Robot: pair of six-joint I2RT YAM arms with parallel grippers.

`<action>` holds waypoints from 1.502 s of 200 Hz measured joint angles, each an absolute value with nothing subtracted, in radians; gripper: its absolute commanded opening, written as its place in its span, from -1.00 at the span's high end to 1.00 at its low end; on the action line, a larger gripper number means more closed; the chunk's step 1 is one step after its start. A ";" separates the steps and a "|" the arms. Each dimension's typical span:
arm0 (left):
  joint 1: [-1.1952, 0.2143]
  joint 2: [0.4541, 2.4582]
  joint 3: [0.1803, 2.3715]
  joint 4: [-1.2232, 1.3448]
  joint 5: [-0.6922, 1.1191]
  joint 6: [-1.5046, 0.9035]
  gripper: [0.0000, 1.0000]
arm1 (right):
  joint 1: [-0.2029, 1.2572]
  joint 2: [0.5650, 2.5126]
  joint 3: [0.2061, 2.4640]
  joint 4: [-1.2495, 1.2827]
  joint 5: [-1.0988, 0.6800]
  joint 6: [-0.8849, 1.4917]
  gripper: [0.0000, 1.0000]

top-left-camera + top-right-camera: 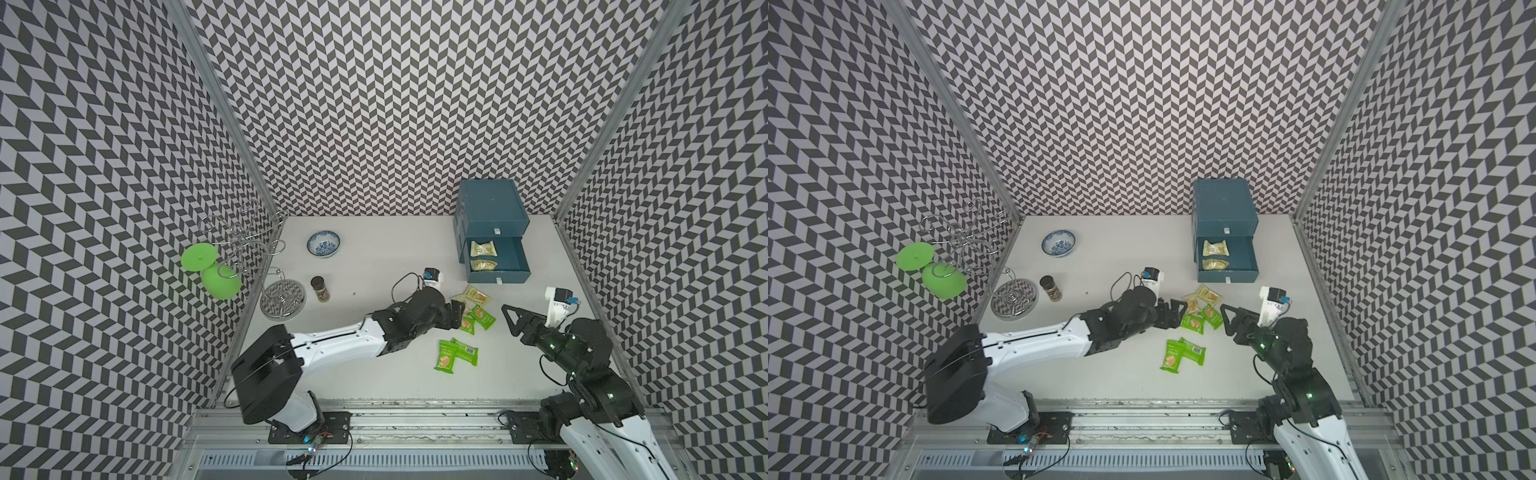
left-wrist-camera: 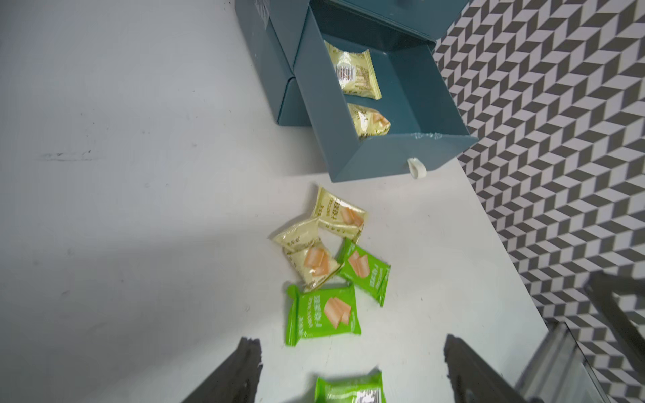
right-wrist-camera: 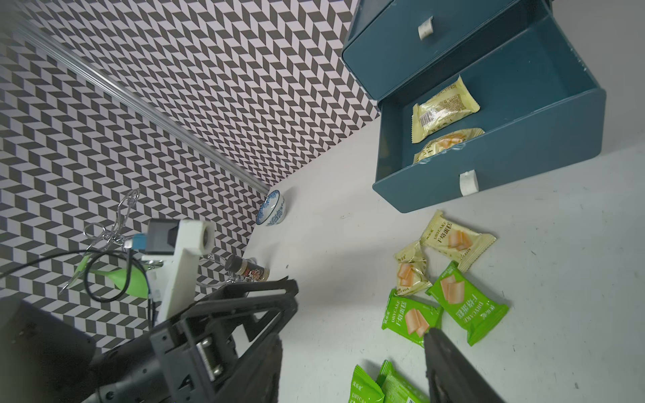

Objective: Place the cookies into the drawer by color
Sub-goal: Pick up the cookie at the center of the board.

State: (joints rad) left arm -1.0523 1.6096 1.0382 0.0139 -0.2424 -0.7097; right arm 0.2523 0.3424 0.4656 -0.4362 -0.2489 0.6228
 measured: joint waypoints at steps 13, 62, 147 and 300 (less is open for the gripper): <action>-1.087 1.719 1.143 -0.030 -0.307 -0.722 -0.72 | 0.252 0.329 0.459 -0.438 -0.255 0.624 -0.32; -1.143 1.999 1.381 -0.192 -0.451 -0.743 -0.70 | 0.252 0.314 0.451 -0.443 -0.278 0.628 -0.34; -1.096 2.193 1.603 -0.341 -0.490 -0.739 -0.51 | 0.252 0.300 0.451 -0.417 -0.282 0.627 -0.36; -1.049 2.246 1.625 -0.417 -0.425 -0.727 0.04 | 0.252 0.282 0.464 -0.446 -0.281 0.614 -0.37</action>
State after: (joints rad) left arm -1.0489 2.2459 1.6249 -0.4168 -0.4252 -0.7265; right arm 0.2523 0.2817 0.4644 -0.4461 -0.2813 0.6140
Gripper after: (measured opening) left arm 0.485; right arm 0.684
